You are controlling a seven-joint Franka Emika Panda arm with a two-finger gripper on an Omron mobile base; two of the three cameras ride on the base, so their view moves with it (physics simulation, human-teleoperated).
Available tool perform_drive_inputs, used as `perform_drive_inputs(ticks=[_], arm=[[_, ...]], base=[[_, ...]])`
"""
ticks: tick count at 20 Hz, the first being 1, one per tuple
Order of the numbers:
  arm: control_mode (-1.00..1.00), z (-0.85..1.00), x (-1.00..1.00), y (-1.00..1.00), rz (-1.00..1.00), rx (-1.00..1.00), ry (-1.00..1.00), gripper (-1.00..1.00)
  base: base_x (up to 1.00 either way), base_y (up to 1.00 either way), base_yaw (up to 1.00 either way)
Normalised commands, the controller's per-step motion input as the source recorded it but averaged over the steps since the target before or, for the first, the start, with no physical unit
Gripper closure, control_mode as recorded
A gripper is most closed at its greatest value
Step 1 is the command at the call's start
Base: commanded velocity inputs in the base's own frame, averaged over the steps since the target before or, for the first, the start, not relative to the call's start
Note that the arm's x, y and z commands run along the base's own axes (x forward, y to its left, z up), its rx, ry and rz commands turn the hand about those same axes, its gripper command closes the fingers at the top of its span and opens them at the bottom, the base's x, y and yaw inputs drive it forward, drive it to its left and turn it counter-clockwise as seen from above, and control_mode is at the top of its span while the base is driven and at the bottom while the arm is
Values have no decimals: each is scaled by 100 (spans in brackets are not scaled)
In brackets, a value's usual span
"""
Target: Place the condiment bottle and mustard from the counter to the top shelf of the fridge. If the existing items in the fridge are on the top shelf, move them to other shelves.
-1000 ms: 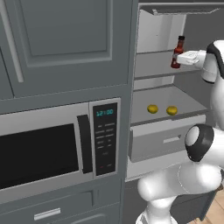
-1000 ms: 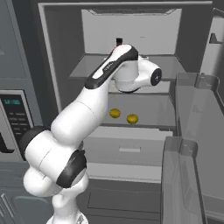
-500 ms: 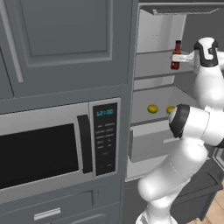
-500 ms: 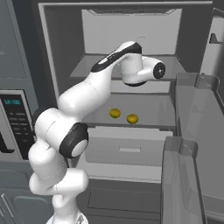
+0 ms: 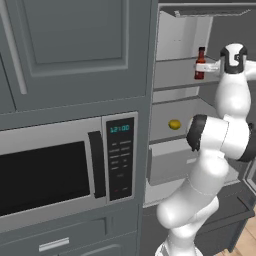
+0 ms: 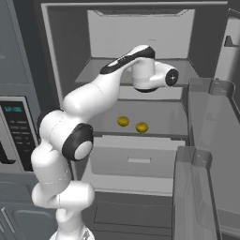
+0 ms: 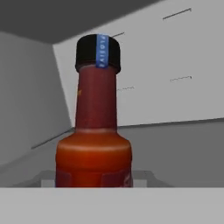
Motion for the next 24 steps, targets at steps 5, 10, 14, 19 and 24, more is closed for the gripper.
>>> perform_drive_inputs(ticks=[5, 10, 14, 19, 24], arm=[[-100, -36, -11, 48, 0, -15, -13, 100], [-100, 0, 1, 16, 0, -2, 0, -100], [-100, 0, 0, 0, 0, 0, 0, -100], [-100, 0, -12, -3, 0, 0, 0, -100], [-100, 4, -23, -11, -1, 3, -4, -100]], base=[[0, 0, 0], [0, 0, 0], [0, 0, 0], [0, 0, 0], [0, 0, 0]])
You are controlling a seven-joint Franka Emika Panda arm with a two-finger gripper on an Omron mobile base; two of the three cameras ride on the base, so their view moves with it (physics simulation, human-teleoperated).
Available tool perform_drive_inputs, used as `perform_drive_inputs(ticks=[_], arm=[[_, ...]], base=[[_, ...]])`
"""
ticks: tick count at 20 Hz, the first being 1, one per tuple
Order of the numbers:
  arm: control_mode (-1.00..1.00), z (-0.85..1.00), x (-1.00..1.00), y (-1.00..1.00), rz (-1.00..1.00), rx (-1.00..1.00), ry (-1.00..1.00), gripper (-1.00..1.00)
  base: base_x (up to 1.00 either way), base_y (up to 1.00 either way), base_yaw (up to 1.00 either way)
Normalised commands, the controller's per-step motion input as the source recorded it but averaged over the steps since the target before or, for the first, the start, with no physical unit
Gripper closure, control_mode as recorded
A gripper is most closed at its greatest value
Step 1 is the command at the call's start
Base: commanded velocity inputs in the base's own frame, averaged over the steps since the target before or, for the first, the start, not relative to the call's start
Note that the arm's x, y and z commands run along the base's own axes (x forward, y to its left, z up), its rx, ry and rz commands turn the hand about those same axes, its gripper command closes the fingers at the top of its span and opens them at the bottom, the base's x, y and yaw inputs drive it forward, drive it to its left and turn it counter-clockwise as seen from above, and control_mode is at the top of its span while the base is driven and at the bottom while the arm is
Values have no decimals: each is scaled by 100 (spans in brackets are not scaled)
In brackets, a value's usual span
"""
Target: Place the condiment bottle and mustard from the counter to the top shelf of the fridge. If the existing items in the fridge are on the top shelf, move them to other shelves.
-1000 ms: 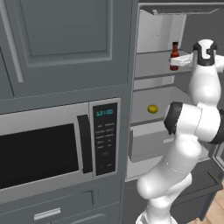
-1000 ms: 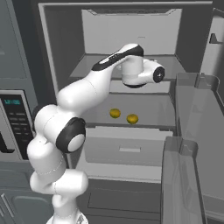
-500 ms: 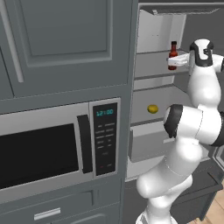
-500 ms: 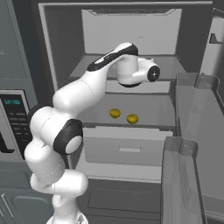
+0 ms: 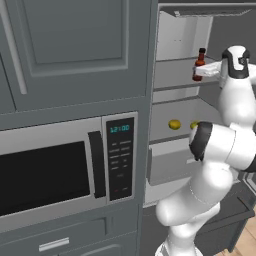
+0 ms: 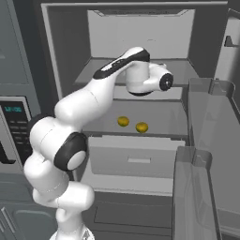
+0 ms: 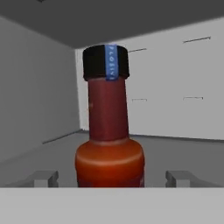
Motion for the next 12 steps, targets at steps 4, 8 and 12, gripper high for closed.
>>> perform_drive_inputs(ticks=[4, 8, 12], arm=[[-100, 7, -35, -11, -3, 3, -5, -100], [-100, 14, -60, -9, -4, 2, -8, -100], [-100, 14, -98, -1, -6, 0, -8, -100]], base=[[0, 0, 0], [0, 0, 0], [0, 0, 0]])
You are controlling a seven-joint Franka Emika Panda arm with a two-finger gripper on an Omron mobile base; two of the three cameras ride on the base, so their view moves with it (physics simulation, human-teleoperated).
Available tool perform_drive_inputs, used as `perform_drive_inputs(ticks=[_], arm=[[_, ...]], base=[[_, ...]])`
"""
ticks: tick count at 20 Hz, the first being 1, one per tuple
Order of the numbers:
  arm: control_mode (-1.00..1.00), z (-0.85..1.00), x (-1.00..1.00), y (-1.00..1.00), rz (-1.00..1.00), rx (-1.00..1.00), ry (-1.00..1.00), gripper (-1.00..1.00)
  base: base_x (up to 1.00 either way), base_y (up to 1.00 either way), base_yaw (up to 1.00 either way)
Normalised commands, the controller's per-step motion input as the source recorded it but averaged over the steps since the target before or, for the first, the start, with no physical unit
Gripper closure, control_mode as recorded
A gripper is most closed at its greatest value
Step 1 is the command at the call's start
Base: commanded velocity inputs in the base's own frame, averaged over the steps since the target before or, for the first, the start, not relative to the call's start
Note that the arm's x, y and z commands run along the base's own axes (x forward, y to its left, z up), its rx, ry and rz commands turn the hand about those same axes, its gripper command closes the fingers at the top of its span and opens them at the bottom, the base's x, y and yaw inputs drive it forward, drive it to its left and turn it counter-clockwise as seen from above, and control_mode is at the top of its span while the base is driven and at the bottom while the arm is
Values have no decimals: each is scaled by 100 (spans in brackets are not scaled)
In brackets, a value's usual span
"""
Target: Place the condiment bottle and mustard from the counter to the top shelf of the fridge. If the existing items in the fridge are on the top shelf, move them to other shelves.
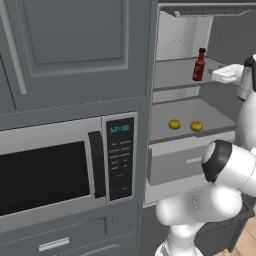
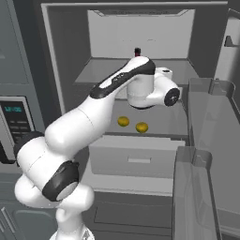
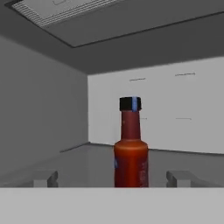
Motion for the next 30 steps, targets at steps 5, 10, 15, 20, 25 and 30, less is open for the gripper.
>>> perform_drive_inputs(ticks=[5, 10, 15, 20, 25, 30], arm=[[-100, 10, -100, 1, -11, 0, -10, -100], [-100, 10, -100, 23, -12, -6, -14, -100], [-100, 3, -100, 51, -11, -17, -12, -100], [-100, 2, -100, 74, -6, -29, -5, -100], [-100, 24, -100, 43, 0, -28, 4, -100], [-100, 2, -100, 16, 1, -38, 23, -100]], base=[[0, 0, 0], [0, 0, 0], [0, 0, 0], [0, 0, 0], [0, 0, 0], [0, 0, 0]])
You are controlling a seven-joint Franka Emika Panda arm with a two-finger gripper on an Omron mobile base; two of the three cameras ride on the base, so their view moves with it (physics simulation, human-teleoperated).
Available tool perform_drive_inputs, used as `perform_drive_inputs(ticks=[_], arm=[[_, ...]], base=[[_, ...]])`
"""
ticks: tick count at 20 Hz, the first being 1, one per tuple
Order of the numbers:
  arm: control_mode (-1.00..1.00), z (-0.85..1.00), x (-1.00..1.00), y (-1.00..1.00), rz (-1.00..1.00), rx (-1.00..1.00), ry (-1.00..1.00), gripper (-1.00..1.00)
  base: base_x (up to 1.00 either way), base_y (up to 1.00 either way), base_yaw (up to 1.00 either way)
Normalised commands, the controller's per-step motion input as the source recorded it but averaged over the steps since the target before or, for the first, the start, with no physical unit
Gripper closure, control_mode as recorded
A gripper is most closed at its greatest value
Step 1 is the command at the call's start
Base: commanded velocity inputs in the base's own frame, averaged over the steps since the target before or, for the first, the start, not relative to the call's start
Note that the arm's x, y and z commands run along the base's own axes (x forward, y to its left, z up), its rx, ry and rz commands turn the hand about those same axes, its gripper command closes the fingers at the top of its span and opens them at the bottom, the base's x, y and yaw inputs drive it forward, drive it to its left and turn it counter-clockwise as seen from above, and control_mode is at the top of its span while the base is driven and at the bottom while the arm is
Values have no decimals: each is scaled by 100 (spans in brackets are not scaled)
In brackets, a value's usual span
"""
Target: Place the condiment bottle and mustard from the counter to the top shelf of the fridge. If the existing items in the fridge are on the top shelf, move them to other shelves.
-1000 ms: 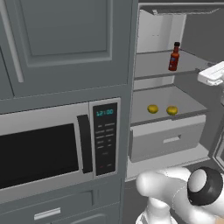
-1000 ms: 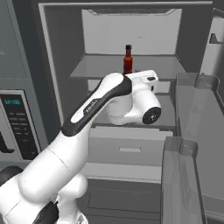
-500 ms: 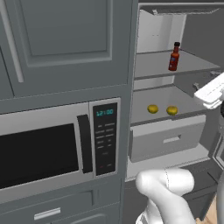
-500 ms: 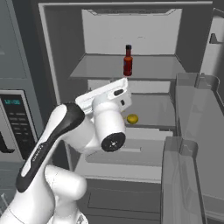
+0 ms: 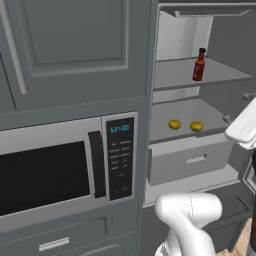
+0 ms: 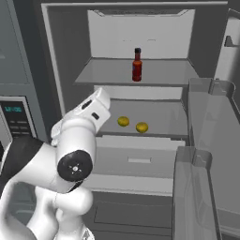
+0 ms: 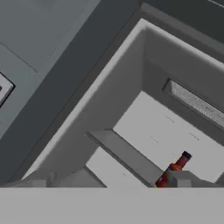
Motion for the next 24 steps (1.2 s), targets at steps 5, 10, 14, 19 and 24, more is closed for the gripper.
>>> perform_drive_inputs(ticks=[5, 10, 14, 19, 24], arm=[[-100, -31, -51, 29, 3, -53, 16, -100], [100, -23, -49, -3, 4, -12, 0, -100], [100, 0, 0, 0, 0, 0, 0, -100], [100, 0, 0, 0, 0, 0, 0, -100], [100, 0, 0, 0, 0, 0, 0, -100]], base=[[0, 0, 0], [-40, -1, 10], [-100, 28, 45], [-86, 99, 57], [-44, 100, 49]])
